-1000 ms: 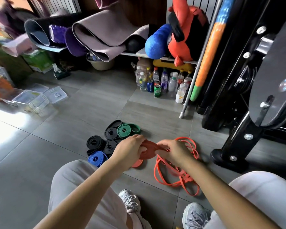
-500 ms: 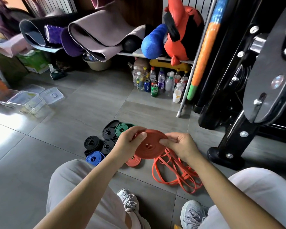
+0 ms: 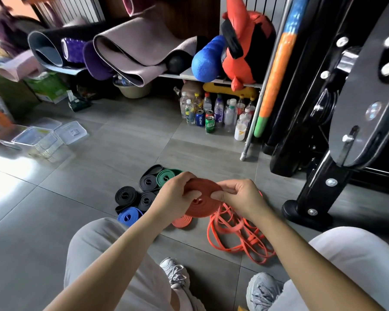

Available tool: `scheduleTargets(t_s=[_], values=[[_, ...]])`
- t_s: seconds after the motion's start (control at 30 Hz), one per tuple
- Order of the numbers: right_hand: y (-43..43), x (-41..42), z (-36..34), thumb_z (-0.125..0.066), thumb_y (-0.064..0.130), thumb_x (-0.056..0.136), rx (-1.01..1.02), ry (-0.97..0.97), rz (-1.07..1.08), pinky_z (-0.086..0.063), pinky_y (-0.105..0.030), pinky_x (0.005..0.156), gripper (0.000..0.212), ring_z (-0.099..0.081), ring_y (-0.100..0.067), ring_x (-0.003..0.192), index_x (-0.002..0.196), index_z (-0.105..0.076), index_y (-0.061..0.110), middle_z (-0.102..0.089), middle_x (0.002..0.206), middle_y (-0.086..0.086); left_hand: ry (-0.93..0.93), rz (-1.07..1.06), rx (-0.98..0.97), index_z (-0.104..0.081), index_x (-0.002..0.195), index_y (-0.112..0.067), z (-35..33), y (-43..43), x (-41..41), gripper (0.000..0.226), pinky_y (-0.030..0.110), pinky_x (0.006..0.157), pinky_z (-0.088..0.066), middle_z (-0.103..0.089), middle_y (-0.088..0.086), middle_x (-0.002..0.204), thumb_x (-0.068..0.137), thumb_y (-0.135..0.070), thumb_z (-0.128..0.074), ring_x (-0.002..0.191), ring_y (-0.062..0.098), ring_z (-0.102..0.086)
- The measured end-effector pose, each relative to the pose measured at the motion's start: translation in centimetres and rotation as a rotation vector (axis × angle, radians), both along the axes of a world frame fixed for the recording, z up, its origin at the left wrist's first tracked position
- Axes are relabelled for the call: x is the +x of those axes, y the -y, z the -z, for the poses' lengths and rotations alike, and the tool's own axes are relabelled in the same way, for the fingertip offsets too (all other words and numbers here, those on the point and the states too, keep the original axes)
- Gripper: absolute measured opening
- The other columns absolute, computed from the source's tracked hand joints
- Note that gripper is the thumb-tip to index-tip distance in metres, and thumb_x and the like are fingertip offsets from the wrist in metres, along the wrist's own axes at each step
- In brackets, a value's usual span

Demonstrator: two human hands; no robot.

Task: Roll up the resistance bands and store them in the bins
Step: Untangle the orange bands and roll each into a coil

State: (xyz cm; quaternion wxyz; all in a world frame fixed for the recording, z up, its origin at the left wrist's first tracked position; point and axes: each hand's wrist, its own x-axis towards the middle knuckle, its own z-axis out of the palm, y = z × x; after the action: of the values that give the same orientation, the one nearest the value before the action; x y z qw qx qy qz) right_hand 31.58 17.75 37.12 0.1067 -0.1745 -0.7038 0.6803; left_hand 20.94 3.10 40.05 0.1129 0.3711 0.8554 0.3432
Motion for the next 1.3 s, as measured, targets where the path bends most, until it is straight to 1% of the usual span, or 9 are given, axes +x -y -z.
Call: scheduleTargets(t_s=[0.2, 0.37, 0.47, 0.67, 0.8, 1.07, 1.13, 1.2, 1.3], values=[[0.0, 0.2, -0.1, -0.073, -0.002, 0.073, 0.003, 0.021, 0.024, -0.052, -0.018, 0.081, 0.03, -0.068, -0.001, 0.078, 0.087, -0.07, 0.025, -0.072, 0.078, 0.014, 0.121, -0.117, 0.105, -0.059, 0.106, -0.008, 0.2, 0.4, -0.6, 0.024, 0.008, 0.056, -0.036, -0.055, -0.004, 0.077, 0.083, -0.01, -0.067, 0.067, 0.011, -0.052], [0.0, 0.5, 0.3, -0.071, -0.005, 0.075, 0.029, 0.021, 0.127, -0.054, -0.025, 0.083, 0.021, -0.068, -0.005, 0.075, 0.089, -0.072, 0.011, -0.071, 0.094, -0.012, 0.572, -0.329, 0.483, -0.059, 0.094, -0.012, -0.7, 0.5, -1.0, 0.017, 0.048, 0.079, -0.055, -0.063, 0.011, 0.091, 0.08, -0.016, -0.067, 0.084, 0.028, -0.061], [0.3, 0.7, 0.5, -0.07, 0.0, 0.078, -0.004, 0.0, 0.199, -0.052, -0.045, 0.086, 0.016, -0.069, -0.033, 0.085, 0.088, -0.074, 0.011, -0.073, 0.09, -0.016, 0.752, -0.36, 0.692, -0.056, 0.096, -0.011, -2.2, 0.4, -1.6, 0.009, 0.049, 0.073, -0.055, -0.062, 0.01, 0.095, 0.091, -0.003, -0.054, 0.084, 0.025, -0.062], [0.1, -0.5, -0.9, -0.066, 0.012, 0.084, -0.025, -0.026, 0.187, -0.052, -0.013, 0.067, 0.018, -0.069, -0.005, 0.07, 0.102, -0.066, 0.015, -0.072, 0.081, -0.001, 0.702, -0.36, 0.679, -0.055, 0.097, -0.011, -3.8, 0.1, -1.8, 0.013, 0.062, 0.088, -0.047, -0.062, 0.013, 0.099, 0.088, -0.004, -0.061, 0.098, 0.034, -0.06], [0.1, -0.7, -0.9, -0.067, 0.011, 0.084, 0.046, -0.009, 0.193, -0.047, -0.014, 0.05, 0.008, -0.061, -0.002, 0.053, 0.091, -0.07, 0.013, -0.067, 0.065, 0.008, 0.671, -0.369, 0.692, -0.055, 0.095, -0.012, -4.0, 0.1, -1.8, 0.011, 0.065, 0.09, -0.044, -0.062, 0.011, 0.096, 0.091, -0.001, -0.053, 0.096, 0.033, -0.059], [-0.6, -0.1, -0.7, -0.056, 0.025, 0.093, 0.228, 0.016, 0.178, -0.046, -0.021, 0.06, 0.009, -0.055, -0.002, 0.058, 0.092, -0.064, 0.02, -0.059, 0.063, 0.005, 0.484, -0.316, 0.604, -0.057, 0.092, -0.02, -4.8, 1.0, -2.6, 0.023, 0.062, 0.086, -0.048, -0.062, 0.018, 0.1, 0.069, -0.024, -0.063, 0.097, 0.041, -0.06], [-0.8, 0.1, -0.9, -0.053, 0.028, 0.094, 0.278, 0.027, 0.119, -0.046, -0.025, 0.059, 0.016, -0.055, -0.006, 0.061, 0.105, -0.064, 0.024, -0.058, 0.065, 0.003, 0.419, -0.27, 0.529, -0.057, 0.092, -0.022, -5.5, 1.1, -2.9, 0.023, 0.055, 0.084, -0.052, -0.062, 0.017, 0.1, 0.07, -0.024, -0.062, 0.094, 0.04, -0.061], [-0.9, 0.0, -1.1, -0.055, 0.026, 0.093, 0.318, 0.017, 0.07, -0.049, -0.029, 0.068, 0.02, -0.059, -0.008, 0.069, 0.108, -0.068, 0.023, -0.062, 0.07, 0.006, 0.318, -0.213, 0.45, -0.057, 0.098, -0.014, -5.7, 1.1, -3.3, 0.023, 0.032, 0.068, -0.057, -0.061, 0.009, 0.089, 0.078, -0.018, -0.065, 0.075, 0.027, -0.061], [-1.3, -0.6, -1.4, -0.064, 0.034, 0.086, 0.484, 0.044, 0.029, -0.047, -0.028, 0.08, 0.025, -0.061, -0.008, 0.086, 0.105, -0.072, 0.019, -0.067, 0.089, 0.006, 0.055, -0.142, 0.275, -0.055, 0.108, -0.004, -6.0, 0.8, -3.6, 0.021, 0.013, 0.052, -0.039, -0.052, -0.004, 0.076, 0.088, -0.006, -0.06, 0.065, 0.015, -0.049]])
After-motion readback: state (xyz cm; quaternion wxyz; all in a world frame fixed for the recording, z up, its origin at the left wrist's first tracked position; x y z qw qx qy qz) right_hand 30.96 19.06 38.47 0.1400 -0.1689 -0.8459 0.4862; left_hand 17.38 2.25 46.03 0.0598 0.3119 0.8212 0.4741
